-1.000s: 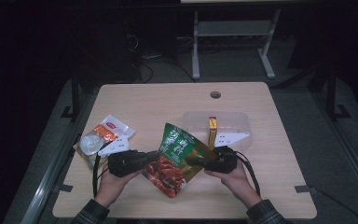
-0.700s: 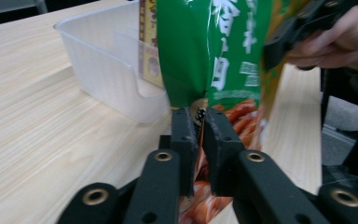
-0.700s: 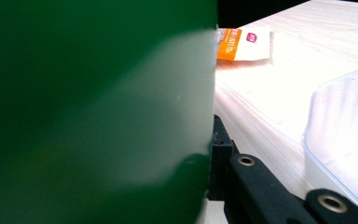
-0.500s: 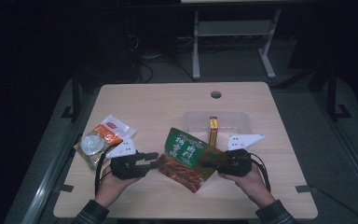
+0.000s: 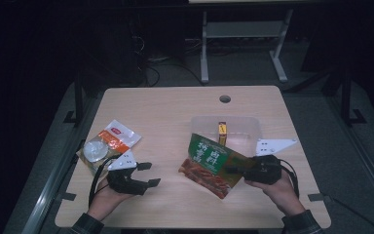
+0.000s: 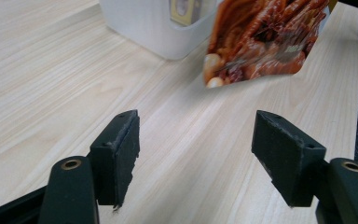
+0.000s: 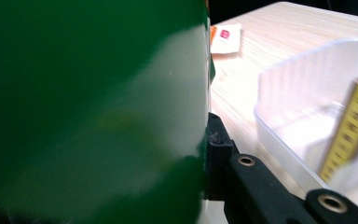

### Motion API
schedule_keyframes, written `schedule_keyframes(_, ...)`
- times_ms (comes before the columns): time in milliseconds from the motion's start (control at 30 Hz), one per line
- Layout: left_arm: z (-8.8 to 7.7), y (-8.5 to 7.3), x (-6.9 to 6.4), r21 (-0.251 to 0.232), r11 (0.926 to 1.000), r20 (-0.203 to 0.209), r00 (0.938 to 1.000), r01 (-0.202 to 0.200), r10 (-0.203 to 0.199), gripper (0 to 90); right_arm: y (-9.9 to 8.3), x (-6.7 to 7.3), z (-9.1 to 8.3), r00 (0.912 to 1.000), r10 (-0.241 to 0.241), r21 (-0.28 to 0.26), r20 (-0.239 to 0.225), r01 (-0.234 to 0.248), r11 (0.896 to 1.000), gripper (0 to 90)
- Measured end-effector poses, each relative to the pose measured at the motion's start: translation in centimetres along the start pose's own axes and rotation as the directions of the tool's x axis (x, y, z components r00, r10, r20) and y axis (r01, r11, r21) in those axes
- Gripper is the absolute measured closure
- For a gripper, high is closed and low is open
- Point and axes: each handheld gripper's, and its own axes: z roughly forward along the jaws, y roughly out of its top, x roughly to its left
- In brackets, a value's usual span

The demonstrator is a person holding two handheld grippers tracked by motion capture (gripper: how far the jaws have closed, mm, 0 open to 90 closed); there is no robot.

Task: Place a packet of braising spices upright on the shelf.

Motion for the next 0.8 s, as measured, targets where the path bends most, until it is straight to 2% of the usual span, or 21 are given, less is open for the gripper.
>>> schedule_keyframes(133,0.0,-0.6,0.4,0.023,0.9997,-0.007,0.9999,-0.011,0.011,24.7,-0.7,-0.2,-1.5,0.9994,0.016,-0.005,0.030,-0.016,1.000,89.4)
schedule_keyframes(267,0.1,-1.2,0.6,0.055,0.9985,-0.007,1.0000,-0.002,0.002,19.6,-1.3,-0.1,-3.0,0.9975,0.028,0.001,0.066,-0.028,1.000,89.4)
schedule_keyframes(367,0.2,-1.5,0.7,0.070,0.9975,-0.004,1.0000,0.005,-0.004,18.8,-1.6,0.1,-4.1,0.9960,0.024,0.004,0.086,-0.024,1.000,89.5)
schedule_keyframes(567,0.5,-1.6,0.9,0.078,0.9969,0.004,1.0000,0.008,-0.008,18.8,-2.6,0.6,-6.3,0.9916,0.046,-0.027,0.121,-0.043,0.999,89.5)
schedule_keyframes(800,0.6,-1.5,1.1,0.080,0.9968,0.015,0.9999,-0.005,0.004,18.2,-3.2,0.5,-8.5,0.9812,0.061,-0.037,0.183,-0.055,0.998,89.5)
